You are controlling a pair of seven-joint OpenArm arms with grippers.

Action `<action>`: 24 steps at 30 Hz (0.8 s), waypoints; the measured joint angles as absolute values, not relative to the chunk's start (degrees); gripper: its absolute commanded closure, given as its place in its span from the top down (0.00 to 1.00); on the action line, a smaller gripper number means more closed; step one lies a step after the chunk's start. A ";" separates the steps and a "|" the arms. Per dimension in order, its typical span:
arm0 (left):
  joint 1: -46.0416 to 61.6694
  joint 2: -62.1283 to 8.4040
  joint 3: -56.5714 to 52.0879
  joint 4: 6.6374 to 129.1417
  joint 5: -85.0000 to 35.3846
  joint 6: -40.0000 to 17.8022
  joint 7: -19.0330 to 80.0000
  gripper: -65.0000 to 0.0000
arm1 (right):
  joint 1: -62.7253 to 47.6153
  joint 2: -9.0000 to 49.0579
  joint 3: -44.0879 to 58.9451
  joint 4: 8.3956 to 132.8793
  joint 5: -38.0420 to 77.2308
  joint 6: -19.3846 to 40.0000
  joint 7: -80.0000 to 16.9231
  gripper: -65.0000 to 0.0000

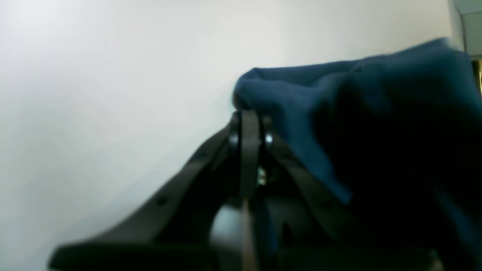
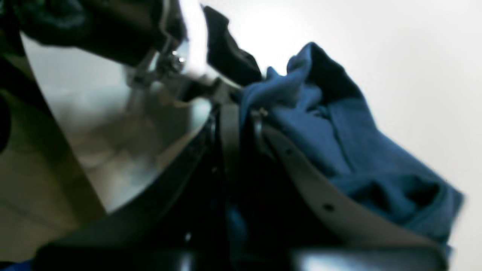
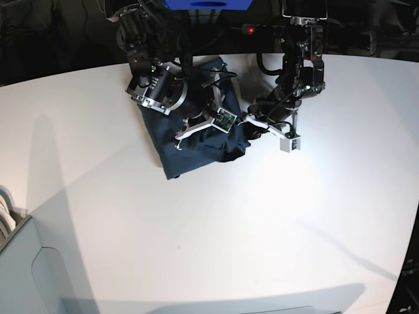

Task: Fold the T-shirt properly
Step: 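Fold the bundle's end with the right gripper over onto the rest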

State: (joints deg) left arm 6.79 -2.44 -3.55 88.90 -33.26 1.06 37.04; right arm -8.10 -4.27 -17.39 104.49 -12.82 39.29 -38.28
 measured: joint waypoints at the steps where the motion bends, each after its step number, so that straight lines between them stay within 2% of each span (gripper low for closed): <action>1: 6.79 -2.42 -3.55 88.92 -33.28 1.06 37.06 0.00 | -7.79 -4.27 -17.43 102.98 -12.80 39.31 -37.36 0.00; 13: 11.11 -3.40 -7.53 96.86 -33.47 0.95 37.23 0.00 | -4.43 -5.04 -17.39 95.53 -12.82 39.31 -34.87 0.00; 15: 12.12 -3.81 -9.06 97.93 -33.41 0.93 37.26 0.00 | -3.79 -4.97 -17.39 94.28 -12.84 39.31 -34.89 0.04; 17: 13.74 -3.75 -10.96 99.59 -33.50 0.97 37.21 0.00 | -3.49 -4.93 -17.41 93.60 -12.82 39.27 -35.00 0.16; 22: 16.69 -3.57 -16.53 102.35 -33.61 0.84 37.47 0.00 | -3.53 -4.91 -17.43 92.82 -12.84 39.31 -34.89 0.58; 24: 17.30 -3.64 -18.68 103.22 -33.47 0.84 37.47 0.00 | -4.10 -4.91 -17.43 95.09 -13.02 39.33 -35.24 0.68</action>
State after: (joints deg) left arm 17.30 -3.64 -18.68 103.22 -33.47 0.84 37.47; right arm -4.10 -4.91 -17.43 95.09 -13.02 39.33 -35.24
